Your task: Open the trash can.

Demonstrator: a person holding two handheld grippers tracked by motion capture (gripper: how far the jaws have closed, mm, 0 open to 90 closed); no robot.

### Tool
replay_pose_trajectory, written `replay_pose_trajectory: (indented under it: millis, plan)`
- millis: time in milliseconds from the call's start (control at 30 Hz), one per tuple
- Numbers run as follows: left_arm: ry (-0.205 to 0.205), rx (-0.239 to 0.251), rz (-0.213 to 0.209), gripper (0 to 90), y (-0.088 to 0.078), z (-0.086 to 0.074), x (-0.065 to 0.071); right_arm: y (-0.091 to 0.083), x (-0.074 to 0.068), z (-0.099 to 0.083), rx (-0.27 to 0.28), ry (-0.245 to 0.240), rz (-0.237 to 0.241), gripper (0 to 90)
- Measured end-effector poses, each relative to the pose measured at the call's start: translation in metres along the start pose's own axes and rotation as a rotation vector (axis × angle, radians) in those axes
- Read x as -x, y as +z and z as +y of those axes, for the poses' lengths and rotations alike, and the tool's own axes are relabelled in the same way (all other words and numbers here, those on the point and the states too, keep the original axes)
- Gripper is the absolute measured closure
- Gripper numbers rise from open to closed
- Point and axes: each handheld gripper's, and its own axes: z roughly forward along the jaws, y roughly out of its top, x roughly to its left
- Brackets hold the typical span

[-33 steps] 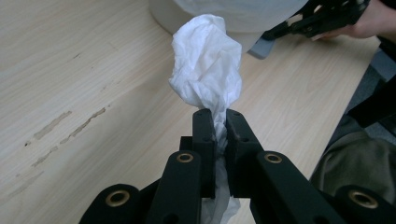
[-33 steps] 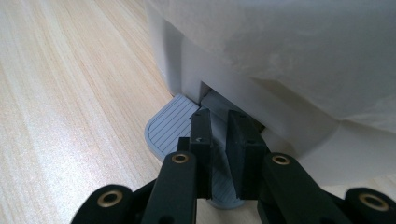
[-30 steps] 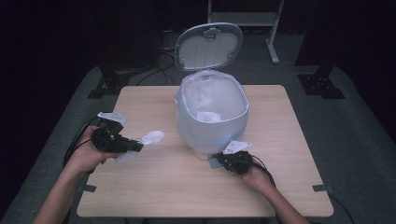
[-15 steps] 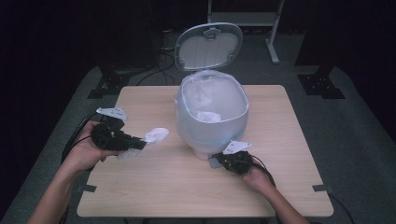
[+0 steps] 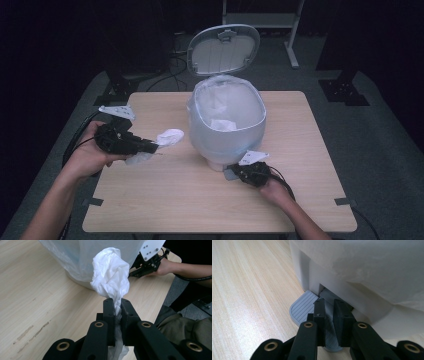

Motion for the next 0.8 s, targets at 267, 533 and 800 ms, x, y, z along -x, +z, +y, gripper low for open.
replay_pose_trajectory:
  millis: [267,533,800]
  plan:
    - [0.015,0.004,-0.005,84.3,-0.009,0.013,0.008,0.0,0.0,0.0,0.0,0.0,0.002,79.9]
    - [0.024,0.001,-0.006,84.3,-0.013,0.024,0.012,0.0,0.0,0.0,0.0,-0.001,0.0,79.9]
    - [0.041,0.007,-0.02,84.2,-0.014,0.04,0.016,0.0,0.001,0.0,0.001,0.001,0.003,79.9]
